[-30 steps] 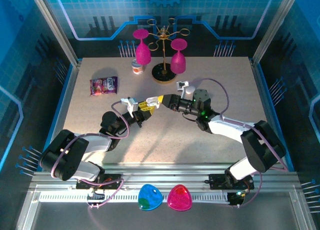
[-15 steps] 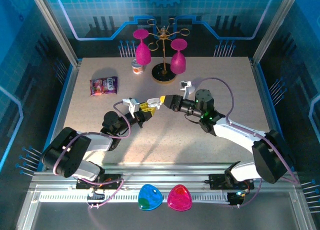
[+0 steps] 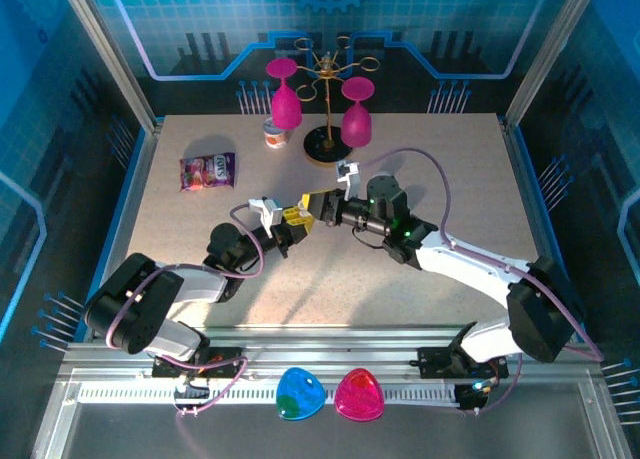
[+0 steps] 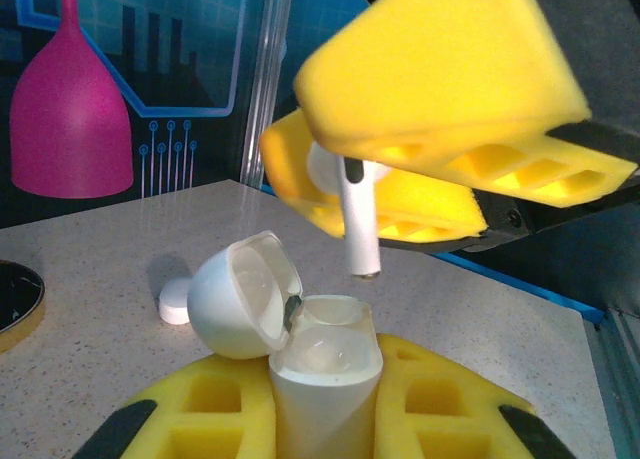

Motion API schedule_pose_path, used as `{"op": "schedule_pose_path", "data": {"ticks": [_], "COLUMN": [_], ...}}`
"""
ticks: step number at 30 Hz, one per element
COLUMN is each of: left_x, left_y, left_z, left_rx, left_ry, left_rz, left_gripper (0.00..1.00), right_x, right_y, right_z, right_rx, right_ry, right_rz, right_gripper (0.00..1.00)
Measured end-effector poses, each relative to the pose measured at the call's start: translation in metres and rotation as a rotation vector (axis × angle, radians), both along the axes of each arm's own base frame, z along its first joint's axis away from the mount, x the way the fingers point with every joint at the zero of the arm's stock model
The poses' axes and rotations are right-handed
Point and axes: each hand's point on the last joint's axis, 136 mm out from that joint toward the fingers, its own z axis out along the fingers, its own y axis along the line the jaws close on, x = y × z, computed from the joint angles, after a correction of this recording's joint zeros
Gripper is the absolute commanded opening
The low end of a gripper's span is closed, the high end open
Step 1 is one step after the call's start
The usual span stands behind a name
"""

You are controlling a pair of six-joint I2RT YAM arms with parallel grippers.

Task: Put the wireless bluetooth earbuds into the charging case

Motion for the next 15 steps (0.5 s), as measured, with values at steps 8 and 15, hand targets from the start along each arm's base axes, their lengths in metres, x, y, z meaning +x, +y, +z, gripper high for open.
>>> {"op": "schedule_pose_path", "data": {"ticks": [8, 15], "left_x": [0.004, 0.005], "left_y": [0.0, 0.001], "left_z": [0.005, 0.005], "left_rx": [-0.013, -0.014], "left_ry": [-0.004, 0.001], "left_rz": [0.017, 0.022], "left_gripper": [0.06, 0.06], "right_x": [-0.001, 0.001], "right_y": [0.006, 0.007], "right_z": [-0.012, -0.016], "right_rx": [-0.082, -0.122], "right_ry": [-0.034, -0.062], "right_rz": [-0.017, -0.036], "right_gripper": [0.25, 0.25]}}
